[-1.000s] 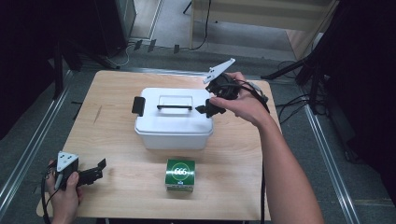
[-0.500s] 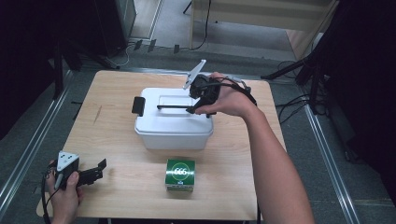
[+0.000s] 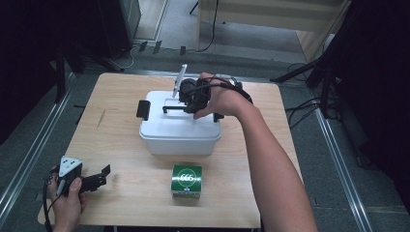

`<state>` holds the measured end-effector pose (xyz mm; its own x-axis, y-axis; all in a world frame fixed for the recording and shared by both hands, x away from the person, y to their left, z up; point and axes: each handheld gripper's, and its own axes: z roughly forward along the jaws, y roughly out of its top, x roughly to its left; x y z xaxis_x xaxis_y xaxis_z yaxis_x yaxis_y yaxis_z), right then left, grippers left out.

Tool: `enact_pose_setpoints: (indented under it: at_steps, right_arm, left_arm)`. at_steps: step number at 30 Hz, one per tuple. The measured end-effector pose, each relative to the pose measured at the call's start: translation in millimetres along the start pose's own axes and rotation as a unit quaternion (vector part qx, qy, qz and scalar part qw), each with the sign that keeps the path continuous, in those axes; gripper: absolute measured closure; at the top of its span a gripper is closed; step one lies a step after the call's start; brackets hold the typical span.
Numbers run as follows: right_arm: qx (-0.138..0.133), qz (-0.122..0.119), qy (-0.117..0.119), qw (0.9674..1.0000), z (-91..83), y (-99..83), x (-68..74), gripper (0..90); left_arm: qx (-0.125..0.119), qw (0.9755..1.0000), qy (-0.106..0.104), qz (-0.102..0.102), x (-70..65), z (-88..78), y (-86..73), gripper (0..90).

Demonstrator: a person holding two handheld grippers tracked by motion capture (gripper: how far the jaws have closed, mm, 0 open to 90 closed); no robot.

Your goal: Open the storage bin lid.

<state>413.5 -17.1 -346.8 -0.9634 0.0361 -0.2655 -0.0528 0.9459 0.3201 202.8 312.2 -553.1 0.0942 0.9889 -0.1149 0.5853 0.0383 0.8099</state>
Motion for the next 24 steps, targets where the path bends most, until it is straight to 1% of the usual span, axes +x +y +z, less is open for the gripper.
enact_pose_setpoints:
  at_steps: [3,4,5,6,8,9,10,11,12,13,15,16,17,18,21,24]
  right_arm:
    - [0.004,-0.006,0.001,1.0,2.4,4.6,1.1,76.6]
    - [0.008,-0.014,0.003,0.9999,4.9,8.4,2.7,78.5]
    - [0.008,-0.014,0.003,0.9999,4.9,8.4,2.7,78.5]
    - [0.013,-0.019,0.001,0.9997,7.6,11.7,2.8,80.4]
    - [0.017,-0.024,0.0,0.9996,9.4,14.6,3.1,80.7]
    - [0.017,-0.024,0.0,0.9996,9.4,14.6,3.1,80.7]
    - [0.024,-0.026,0.001,0.9994,10.3,17.2,4.1,82.6]
    - [0.026,-0.033,0.002,0.9991,10.6,18.5,4.0,83.4]
    - [0.029,-0.032,0.002,0.9991,10.4,19.4,4.7,84.0]
    - [0.033,-0.037,0.0,0.9988,10.2,20.1,4.9,84.4]
    - [0.036,-0.037,-0.002,0.9987,9.6,20.4,5.4,84.8]
    - [0.037,-0.045,-0.002,0.9983,8.8,20.8,5.6,85.0]
    - [0.037,-0.045,-0.002,0.9983,8.8,20.8,5.6,85.0]
    - [0.037,-0.053,-0.008,0.9979,7.8,21.6,6.5,85.1]
    - [0.036,-0.05,-0.008,0.9981,5.8,22.3,6.8,85.1]
    - [0.028,-0.052,-0.011,0.9982,-0.1,23.5,4.4,85.2]
  left_arm:
    - [0.0,1.0,-0.001,0.0,0.0,0.0,0.0,0.0]
    - [0.0,1.0,-0.001,0.0,0.1,-0.1,0.0,0.0]
    - [0.0,1.0,-0.001,0.0,0.1,-0.1,0.0,0.0]
    - [-0.001,1.0,-0.002,0.0,0.1,-0.2,-0.1,0.0]
    - [-0.001,1.0,0.001,-0.004,0.1,-0.2,-0.1,0.0]
    - [-0.001,1.0,0.001,-0.004,0.1,-0.2,-0.1,0.0]
    - [-0.003,1.0,0.0,-0.006,0.5,0.0,-0.2,0.0]
    - [-0.003,1.0,0.0,-0.006,0.5,0.0,-0.2,0.0]
    - [-0.003,1.0,0.0,-0.006,0.5,0.0,-0.2,0.0]
    - [-0.003,1.0,0.0,-0.006,0.5,0.0,-0.2,0.0]
    - [-0.002,1.0,-0.001,-0.005,0.7,0.3,0.0,0.0]
    - [-0.002,1.0,-0.002,-0.007,0.8,0.3,0.0,0.0]
    - [-0.002,1.0,-0.002,-0.007,0.8,0.3,0.0,0.0]
    - [-0.002,1.0,-0.001,-0.008,1.3,0.2,0.0,0.0]
    - [-0.001,0.9999,-0.003,-0.011,1.9,0.1,0.1,0.0]
    - [-0.002,0.9999,-0.004,-0.013,2.1,0.2,0.1,0.0]
